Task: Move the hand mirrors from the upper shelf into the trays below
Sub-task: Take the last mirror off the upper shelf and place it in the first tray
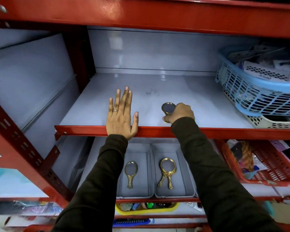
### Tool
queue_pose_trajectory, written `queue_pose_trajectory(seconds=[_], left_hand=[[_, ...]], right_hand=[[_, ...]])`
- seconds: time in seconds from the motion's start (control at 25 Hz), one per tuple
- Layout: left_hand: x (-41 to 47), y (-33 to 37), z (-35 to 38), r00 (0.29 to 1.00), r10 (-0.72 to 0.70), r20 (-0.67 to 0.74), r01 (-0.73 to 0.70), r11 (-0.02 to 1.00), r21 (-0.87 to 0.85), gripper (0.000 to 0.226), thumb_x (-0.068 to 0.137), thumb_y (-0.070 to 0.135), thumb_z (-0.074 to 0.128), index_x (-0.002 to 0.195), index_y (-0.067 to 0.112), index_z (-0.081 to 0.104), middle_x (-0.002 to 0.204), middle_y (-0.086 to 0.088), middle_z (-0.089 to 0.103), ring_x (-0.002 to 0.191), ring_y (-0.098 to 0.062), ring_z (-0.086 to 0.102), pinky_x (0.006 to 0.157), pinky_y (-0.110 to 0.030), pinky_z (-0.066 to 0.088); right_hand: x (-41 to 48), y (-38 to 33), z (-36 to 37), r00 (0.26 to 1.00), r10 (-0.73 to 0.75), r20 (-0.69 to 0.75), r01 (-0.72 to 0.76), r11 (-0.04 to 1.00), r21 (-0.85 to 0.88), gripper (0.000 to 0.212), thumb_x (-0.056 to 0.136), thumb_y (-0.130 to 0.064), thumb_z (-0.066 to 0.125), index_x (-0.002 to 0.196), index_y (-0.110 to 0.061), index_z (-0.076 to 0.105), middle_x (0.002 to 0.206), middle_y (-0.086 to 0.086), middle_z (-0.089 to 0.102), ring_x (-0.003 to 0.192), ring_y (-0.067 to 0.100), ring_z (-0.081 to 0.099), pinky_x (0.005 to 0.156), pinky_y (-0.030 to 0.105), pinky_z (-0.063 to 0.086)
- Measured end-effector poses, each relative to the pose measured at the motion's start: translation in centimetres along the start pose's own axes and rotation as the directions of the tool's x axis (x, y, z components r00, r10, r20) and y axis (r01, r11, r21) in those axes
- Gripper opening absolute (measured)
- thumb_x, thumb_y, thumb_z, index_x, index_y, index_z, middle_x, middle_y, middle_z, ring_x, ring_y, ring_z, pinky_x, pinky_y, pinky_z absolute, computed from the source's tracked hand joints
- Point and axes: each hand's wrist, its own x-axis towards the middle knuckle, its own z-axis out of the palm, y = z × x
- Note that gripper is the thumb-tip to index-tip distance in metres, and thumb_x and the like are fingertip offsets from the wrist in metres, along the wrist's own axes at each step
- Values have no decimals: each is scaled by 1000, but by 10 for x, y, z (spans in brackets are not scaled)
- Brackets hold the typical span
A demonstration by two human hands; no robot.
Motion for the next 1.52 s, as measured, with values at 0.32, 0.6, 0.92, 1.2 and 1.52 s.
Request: queue_pose_trajectory(seconds=[0.32,0.6,0.92,1.2,1.52], left_hand=[[1,-1,0,1000,5,14,-5,1000,-4,74,90,42,31,155,10,12,163,-7,11,151,-26,9,123,-39,-2],[0,-1,-1,1000,8,19,-7,1000,-19,74,91,41,31,155,10,13,163,-7,12,151,-26,9,123,-39,-2],[-1,-1,1,1000,6,-4,-6,1000,-30,72,91,39,31,155,10,14,163,-7,13,151,-27,10,124,-39,-1],[-1,-2,6,999,13,-34,-14,999,-33,73,91,38,33,155,11,12,162,-7,14,151,-27,10,124,-40,0],[-2,-4,13,997,37,-69,-39,999,-27,72,90,39,34,154,10,18,161,-7,18,151,-26,10,123,-41,0]], right_hand=[[18,5,-6,948,101,301,-219,895,388,32,73,-12,85,90,3,62,87,20,75,70,26,74,69,32,65],[-9,34,-30,926,-131,355,-213,597,773,35,77,-11,82,107,6,73,90,20,69,64,14,65,70,29,65],[-75,96,-15,529,-319,787,-225,841,492,35,59,-29,88,92,-19,83,84,3,80,67,7,73,65,19,61],[-92,88,158,529,14,848,-513,802,306,1,85,-9,73,86,-9,72,86,7,71,73,15,68,71,29,63],[-87,71,244,583,176,793,-643,697,318,12,96,-7,54,99,-2,65,84,5,65,65,11,61,72,28,60]])
